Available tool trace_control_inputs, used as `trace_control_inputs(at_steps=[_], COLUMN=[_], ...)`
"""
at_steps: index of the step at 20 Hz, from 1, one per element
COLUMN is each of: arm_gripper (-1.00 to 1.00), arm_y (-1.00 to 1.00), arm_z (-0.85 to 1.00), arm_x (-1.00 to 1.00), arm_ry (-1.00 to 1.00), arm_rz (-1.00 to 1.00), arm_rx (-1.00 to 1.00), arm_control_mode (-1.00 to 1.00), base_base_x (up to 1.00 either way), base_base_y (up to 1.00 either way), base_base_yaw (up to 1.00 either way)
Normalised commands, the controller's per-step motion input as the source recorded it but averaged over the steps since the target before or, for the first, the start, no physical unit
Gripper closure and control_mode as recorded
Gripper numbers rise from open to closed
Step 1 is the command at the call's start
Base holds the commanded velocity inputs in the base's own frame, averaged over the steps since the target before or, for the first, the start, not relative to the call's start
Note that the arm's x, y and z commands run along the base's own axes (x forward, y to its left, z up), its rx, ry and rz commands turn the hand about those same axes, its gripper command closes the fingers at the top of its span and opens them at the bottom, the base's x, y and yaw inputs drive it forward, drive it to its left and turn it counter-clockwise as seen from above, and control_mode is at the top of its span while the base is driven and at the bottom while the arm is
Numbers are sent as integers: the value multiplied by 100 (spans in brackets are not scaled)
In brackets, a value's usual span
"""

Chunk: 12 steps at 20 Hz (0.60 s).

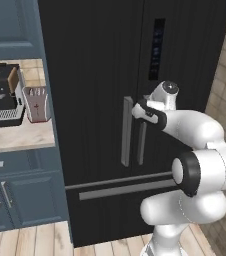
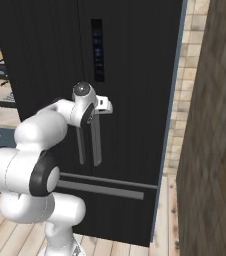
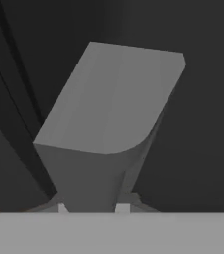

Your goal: There is a bowl on the dining counter. Grab a lemon wedge from the fridge and place it in the bowl. Then get the liquor bottle and glass cup from the cabinet and place them next to the bowl.

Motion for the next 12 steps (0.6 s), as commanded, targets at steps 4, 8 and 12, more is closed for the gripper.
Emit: trace_control_inputs(at_steps=[4, 8, 12], arm_gripper=[100, 100, 100], arm_y=[0, -4, -2], arm_z=[-19, 0, 0], arm_x=[-16, -88, -100], arm_ry=[-8, -10, -1], arm_rz=[4, -3, -10], arm_rx=[0, 0, 0], arm_control_mode=[-100, -100, -100], base_base_x=[0, 0, 0], base_base_y=[0, 0, 0], base_base_yaw=[0, 0, 0])
